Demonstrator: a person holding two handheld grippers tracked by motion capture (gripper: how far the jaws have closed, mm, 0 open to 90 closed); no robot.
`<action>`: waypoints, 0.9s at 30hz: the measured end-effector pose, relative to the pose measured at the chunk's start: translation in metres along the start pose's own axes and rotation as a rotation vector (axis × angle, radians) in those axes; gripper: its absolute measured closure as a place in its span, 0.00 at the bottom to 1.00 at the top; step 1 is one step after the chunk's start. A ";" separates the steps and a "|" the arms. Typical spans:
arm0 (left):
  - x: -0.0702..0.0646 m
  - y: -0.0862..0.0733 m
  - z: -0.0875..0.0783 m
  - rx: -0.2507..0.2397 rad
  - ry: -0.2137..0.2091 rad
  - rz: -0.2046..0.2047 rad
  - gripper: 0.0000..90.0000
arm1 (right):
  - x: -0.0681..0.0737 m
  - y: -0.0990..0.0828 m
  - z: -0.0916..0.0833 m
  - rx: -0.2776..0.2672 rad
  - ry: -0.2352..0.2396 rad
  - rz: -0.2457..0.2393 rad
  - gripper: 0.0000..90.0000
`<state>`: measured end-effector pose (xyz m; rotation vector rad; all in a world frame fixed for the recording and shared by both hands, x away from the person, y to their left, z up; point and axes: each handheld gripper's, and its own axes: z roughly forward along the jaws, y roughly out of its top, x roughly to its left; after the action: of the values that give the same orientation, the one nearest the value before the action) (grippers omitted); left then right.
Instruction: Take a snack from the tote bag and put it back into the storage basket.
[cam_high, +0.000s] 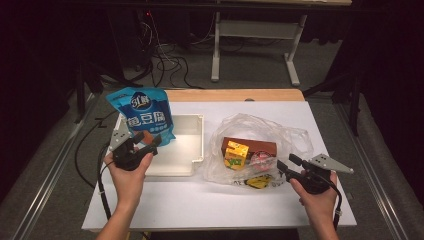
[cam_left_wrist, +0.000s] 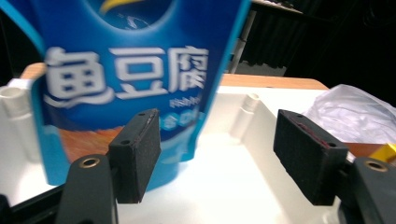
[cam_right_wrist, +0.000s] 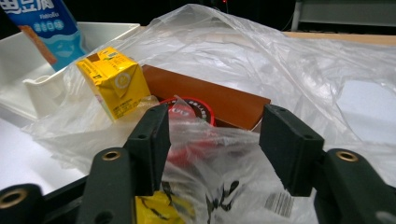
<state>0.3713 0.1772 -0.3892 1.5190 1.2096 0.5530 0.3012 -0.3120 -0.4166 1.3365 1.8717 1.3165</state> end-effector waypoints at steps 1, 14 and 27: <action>-0.004 -0.002 0.000 0.002 -0.006 0.009 0.37 | 0.001 0.001 0.002 -0.001 0.002 0.002 0.54; -0.031 -0.034 0.008 0.079 -0.093 0.060 0.41 | -0.001 0.007 0.023 0.032 -0.016 0.033 0.96; -0.038 -0.047 0.007 0.108 -0.126 0.086 0.41 | 0.001 -0.030 0.032 0.242 -0.020 0.049 0.93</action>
<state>0.3444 0.1362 -0.4254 1.6785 1.0962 0.4473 0.3133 -0.2989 -0.4572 1.5177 2.0475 1.1222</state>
